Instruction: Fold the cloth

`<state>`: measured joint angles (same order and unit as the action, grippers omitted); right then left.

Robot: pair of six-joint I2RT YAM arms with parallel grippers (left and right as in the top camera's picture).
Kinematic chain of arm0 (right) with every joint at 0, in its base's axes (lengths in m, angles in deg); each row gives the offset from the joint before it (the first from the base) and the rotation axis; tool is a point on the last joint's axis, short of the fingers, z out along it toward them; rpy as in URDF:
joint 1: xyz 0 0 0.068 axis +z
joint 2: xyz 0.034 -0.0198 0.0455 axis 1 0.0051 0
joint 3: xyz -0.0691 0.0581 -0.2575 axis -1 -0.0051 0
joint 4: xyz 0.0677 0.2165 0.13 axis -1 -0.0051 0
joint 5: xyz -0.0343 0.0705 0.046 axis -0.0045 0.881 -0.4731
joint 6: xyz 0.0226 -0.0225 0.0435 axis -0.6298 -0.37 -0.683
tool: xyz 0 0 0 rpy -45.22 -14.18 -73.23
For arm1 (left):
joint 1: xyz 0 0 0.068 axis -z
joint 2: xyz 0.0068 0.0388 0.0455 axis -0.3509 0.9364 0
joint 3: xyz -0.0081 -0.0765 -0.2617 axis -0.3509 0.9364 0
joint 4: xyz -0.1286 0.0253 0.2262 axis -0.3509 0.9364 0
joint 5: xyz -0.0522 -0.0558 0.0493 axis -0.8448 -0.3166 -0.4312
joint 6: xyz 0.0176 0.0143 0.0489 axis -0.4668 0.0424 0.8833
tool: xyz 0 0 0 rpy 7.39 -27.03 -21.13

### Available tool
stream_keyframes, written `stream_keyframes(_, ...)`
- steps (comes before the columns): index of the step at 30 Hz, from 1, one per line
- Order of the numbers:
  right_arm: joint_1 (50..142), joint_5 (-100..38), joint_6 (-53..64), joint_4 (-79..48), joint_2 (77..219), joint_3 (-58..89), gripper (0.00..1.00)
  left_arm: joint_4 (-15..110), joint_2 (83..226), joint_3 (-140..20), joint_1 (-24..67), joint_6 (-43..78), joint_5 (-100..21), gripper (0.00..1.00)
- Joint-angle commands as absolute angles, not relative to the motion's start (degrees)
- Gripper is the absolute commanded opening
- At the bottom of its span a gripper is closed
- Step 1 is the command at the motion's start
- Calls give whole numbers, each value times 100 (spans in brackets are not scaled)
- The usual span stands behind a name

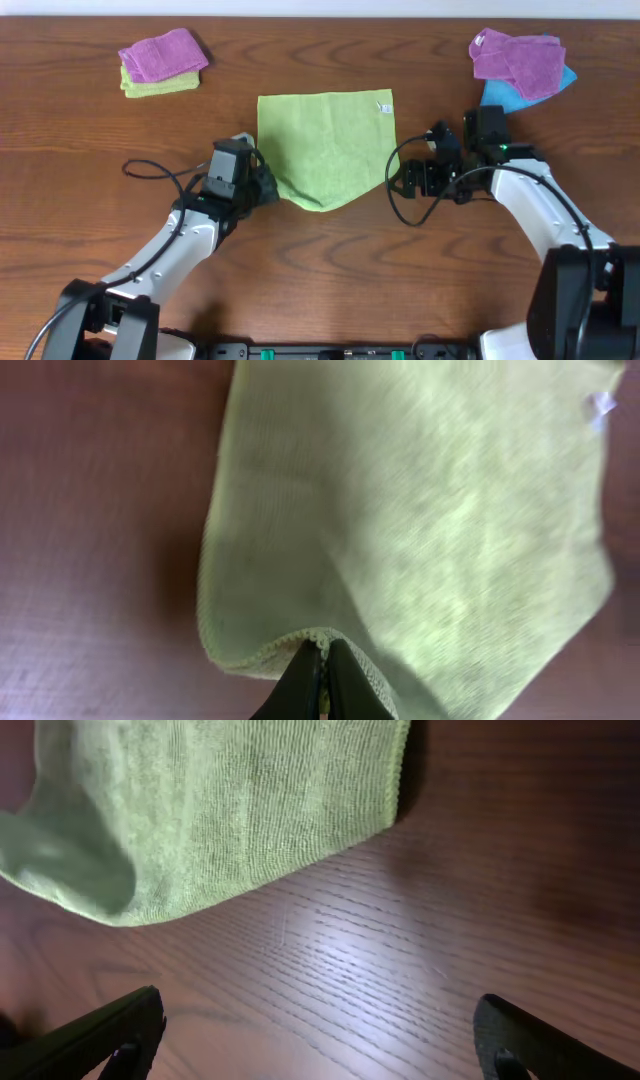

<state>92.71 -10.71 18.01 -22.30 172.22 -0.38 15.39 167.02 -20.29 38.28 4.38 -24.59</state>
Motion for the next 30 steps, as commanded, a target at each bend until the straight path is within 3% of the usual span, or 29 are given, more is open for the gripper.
stream_keyframes(1,9278,-802,1915,-2201,17407,-58,99,1515,16621,-2394,3813,375,-2354,6)
stream_keyframes(20,9601,-507,1626,-1528,17539,-67,99,1532,16621,-3087,3426,208,-2292,6)
stream_keyframes(30,9612,-483,1436,-1148,18360,-67,99,1526,16621,-3120,3426,230,-2290,5)
